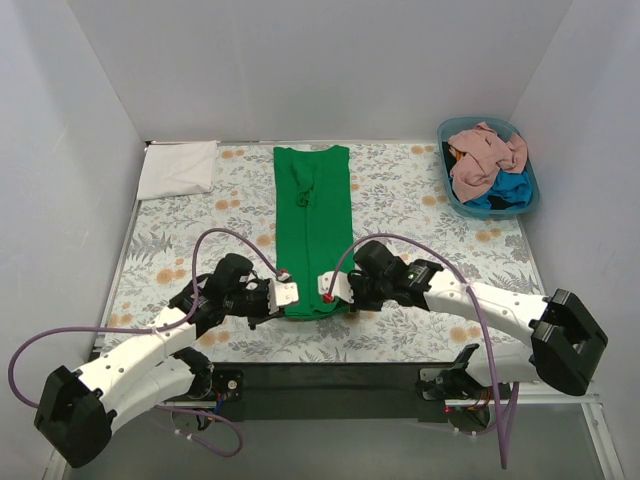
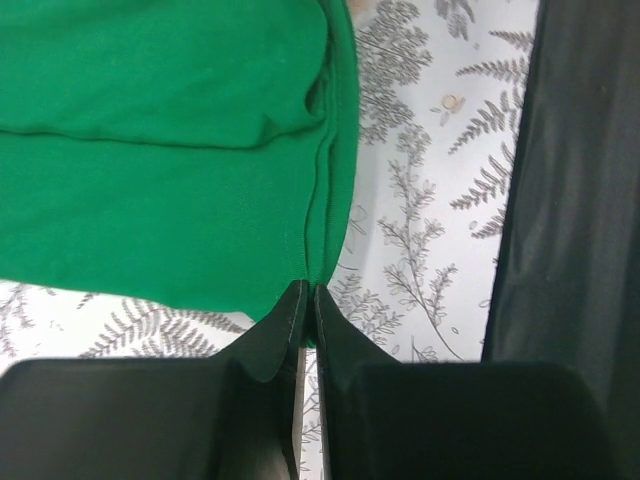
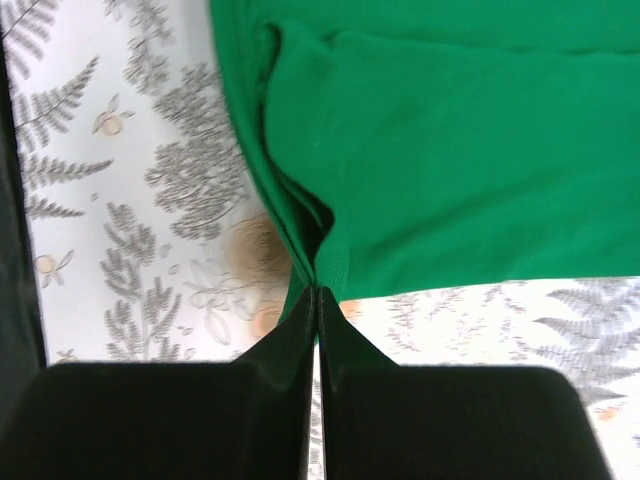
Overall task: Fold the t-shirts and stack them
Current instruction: Fold the tshirt
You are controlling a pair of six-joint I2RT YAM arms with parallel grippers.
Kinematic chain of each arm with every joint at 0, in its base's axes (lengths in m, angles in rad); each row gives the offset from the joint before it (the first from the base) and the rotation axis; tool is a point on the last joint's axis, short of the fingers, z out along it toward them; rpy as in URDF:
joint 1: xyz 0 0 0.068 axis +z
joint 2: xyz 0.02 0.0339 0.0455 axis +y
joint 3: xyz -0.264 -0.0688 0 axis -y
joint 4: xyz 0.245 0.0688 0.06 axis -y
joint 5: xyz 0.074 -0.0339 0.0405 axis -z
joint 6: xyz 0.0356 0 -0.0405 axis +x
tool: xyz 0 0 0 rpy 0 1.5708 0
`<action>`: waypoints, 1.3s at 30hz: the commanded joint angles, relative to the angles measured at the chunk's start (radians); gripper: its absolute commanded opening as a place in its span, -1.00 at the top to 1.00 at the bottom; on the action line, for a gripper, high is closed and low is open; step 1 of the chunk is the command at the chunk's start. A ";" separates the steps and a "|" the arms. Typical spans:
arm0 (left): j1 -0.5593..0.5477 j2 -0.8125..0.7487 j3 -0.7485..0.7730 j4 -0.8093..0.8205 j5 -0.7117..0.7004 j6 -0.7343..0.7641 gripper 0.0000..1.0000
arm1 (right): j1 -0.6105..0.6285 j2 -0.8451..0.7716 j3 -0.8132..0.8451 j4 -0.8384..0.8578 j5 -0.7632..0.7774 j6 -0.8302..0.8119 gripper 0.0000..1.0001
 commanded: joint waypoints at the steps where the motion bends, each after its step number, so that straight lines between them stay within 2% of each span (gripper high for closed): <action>1: 0.024 -0.011 0.047 0.021 -0.025 -0.028 1.00 | -0.015 0.025 0.096 -0.046 0.016 -0.041 0.97; 7: 0.102 0.077 0.073 0.185 -0.068 0.018 1.00 | -0.091 0.080 0.158 -0.022 0.022 -0.138 0.97; 10: 0.233 0.211 0.145 0.257 0.004 0.055 1.00 | -0.151 0.132 0.211 -0.002 0.024 -0.189 0.97; 18: 0.350 0.514 0.337 0.482 0.046 0.075 1.00 | -0.297 0.345 0.416 0.067 -0.031 -0.293 0.97; 25: 0.439 0.804 0.558 0.552 0.067 0.090 1.00 | -0.378 0.601 0.679 0.078 -0.059 -0.357 0.97; 33: 0.462 0.989 0.704 0.590 0.042 0.107 1.00 | -0.424 0.810 0.903 0.084 -0.060 -0.377 0.97; 34: 0.462 1.018 0.725 0.596 0.029 0.095 0.88 | -0.424 0.827 0.918 0.084 -0.048 -0.370 0.83; 35: 0.462 1.028 0.733 0.605 0.015 0.072 0.66 | -0.424 0.850 0.940 0.087 -0.024 -0.355 0.56; 36: 0.462 1.037 0.742 0.610 0.003 0.063 0.15 | -0.426 0.856 0.946 0.090 -0.010 -0.341 0.36; 38: 0.462 1.037 0.745 0.633 -0.020 0.038 -0.22 | -0.426 0.835 0.942 0.104 0.013 -0.299 -0.57; 39: 0.462 1.033 0.745 0.644 -0.032 0.006 -0.28 | -0.426 0.821 0.920 0.130 0.018 -0.290 -0.76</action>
